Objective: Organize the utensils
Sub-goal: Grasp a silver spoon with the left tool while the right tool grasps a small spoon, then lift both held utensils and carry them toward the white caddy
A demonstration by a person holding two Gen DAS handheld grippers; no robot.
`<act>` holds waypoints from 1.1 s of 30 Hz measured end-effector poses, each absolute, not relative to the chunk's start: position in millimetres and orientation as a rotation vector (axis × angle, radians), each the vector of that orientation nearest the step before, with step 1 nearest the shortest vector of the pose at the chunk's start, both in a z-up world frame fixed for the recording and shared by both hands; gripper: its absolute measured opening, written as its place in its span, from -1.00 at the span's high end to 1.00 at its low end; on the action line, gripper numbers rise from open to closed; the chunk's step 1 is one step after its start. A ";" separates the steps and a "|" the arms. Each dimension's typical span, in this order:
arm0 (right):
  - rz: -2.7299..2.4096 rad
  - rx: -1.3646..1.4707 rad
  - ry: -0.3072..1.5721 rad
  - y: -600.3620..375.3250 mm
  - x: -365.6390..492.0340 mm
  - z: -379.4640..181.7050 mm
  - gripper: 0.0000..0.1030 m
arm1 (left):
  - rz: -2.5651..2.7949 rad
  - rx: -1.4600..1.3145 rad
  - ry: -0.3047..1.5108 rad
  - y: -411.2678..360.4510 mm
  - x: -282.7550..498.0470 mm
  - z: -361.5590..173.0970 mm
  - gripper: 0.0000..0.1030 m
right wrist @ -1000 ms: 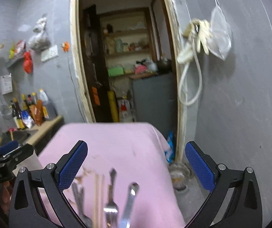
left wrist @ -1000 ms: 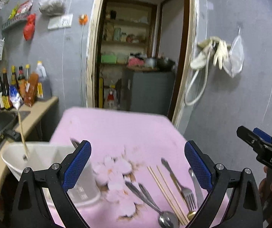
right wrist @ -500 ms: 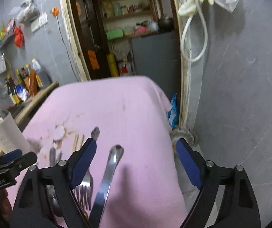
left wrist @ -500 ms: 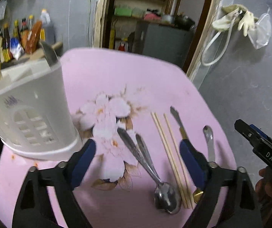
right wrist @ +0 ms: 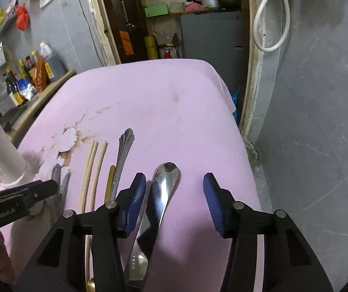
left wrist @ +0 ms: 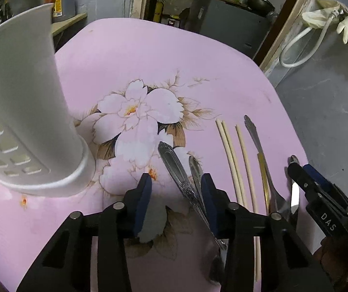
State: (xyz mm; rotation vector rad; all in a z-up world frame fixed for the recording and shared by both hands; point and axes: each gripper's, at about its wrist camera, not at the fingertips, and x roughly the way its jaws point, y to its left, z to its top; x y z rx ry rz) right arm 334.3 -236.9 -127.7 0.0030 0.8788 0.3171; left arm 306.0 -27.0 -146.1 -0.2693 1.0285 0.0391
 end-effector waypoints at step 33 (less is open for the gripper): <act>0.447 0.034 0.859 -251.3 307.2 -128.1 0.66 | -0.011 -0.463 1.101 -15.6 303.5 -147.8 0.89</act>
